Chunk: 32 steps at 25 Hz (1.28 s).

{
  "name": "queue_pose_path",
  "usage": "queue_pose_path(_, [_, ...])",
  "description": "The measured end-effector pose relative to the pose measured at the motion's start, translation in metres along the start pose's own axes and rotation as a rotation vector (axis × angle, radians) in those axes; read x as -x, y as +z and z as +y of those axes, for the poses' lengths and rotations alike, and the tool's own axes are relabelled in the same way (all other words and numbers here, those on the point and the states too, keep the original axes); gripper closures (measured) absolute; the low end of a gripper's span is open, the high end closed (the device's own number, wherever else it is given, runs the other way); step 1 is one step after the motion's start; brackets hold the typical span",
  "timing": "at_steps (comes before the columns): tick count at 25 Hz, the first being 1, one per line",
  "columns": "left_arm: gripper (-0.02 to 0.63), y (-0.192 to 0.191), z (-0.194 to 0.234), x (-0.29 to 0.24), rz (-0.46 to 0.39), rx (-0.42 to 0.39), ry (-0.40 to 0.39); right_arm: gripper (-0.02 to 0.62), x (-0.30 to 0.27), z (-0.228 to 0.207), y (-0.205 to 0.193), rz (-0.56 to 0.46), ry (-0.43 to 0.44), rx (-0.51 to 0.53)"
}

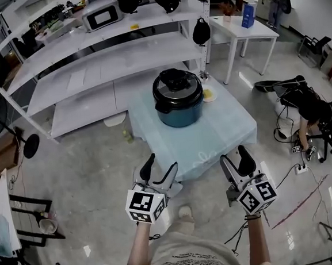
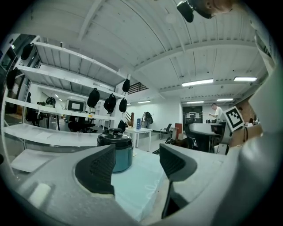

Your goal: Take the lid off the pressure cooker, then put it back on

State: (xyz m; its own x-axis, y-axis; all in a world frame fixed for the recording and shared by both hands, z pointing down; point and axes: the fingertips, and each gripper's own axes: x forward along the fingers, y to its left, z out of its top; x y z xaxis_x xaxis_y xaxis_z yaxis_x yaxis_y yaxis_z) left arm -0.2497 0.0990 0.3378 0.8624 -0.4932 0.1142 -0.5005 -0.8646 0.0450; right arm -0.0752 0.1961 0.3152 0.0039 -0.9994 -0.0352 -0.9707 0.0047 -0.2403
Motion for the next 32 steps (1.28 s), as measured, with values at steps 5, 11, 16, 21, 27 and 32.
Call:
queue_pose_path(5, [0.307,-0.003,0.022,-0.047,0.025,0.009,-0.002,0.284,-0.044,-0.024,-0.003,0.014,0.03,-0.012])
queue_pose_path(11, [0.307,-0.005,0.034,-0.082,0.044,0.014,-0.01,0.284,-0.076,-0.046,-0.009,0.04,0.03,-0.029])
queue_pose_path(16, [0.307,-0.003,0.044,-0.102,0.045,0.008,-0.015,0.284,-0.093,-0.058,-0.01,0.048,0.025,-0.031])
queue_pose_path(21, [0.307,0.0,0.046,-0.114,0.048,-0.016,-0.026,0.284,-0.104,-0.066,-0.004,0.036,0.022,-0.028])
queue_pose_path(27, [0.307,0.005,0.053,-0.126,0.044,-0.021,-0.019,0.284,-0.119,-0.074,0.0,0.04,0.038,-0.022])
queue_pose_path(32, [0.307,0.008,0.068,-0.142,0.047,-0.024,0.01,0.284,-0.147,-0.082,0.004,0.037,0.082,-0.015])
